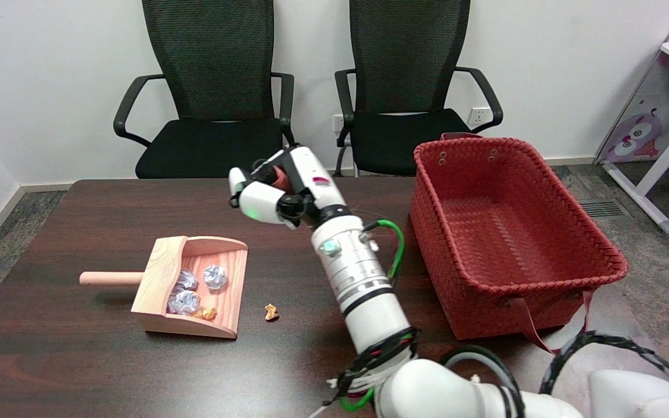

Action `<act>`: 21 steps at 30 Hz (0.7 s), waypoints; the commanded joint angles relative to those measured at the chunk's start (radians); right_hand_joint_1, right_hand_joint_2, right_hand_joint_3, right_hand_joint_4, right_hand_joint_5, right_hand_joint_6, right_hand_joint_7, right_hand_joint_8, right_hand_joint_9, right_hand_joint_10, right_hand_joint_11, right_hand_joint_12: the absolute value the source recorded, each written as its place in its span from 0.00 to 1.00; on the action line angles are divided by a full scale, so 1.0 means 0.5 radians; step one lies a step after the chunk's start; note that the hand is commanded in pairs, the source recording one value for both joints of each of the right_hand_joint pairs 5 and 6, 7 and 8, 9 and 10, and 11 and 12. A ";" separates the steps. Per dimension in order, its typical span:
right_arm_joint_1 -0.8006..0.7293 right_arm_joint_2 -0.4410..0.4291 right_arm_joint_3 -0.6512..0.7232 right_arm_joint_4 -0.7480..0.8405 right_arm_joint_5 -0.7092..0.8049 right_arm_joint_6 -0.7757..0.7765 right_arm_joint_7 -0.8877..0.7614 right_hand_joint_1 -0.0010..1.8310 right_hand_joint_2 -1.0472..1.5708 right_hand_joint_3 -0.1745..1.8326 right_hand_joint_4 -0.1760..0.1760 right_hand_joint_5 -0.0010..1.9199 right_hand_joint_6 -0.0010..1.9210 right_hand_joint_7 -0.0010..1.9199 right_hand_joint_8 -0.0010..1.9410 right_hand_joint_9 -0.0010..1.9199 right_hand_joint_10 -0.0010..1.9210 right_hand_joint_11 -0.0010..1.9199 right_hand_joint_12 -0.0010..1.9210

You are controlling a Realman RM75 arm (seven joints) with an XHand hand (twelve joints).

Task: Sweep the paper ball into the dustpan.

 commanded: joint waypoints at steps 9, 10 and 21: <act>0.106 -0.627 -0.165 0.585 -0.094 0.186 -0.471 0.61 1.00 1.00 0.53 1.00 1.00 1.00 0.99 1.00 1.00 1.00 1.00; 0.106 -0.653 -0.165 0.621 -0.099 0.202 -0.470 0.61 1.00 1.00 0.53 1.00 1.00 1.00 0.99 1.00 1.00 1.00 1.00; 0.123 -0.790 -0.189 0.872 -0.147 0.251 -0.405 0.59 1.00 1.00 0.53 1.00 1.00 1.00 0.99 1.00 1.00 1.00 1.00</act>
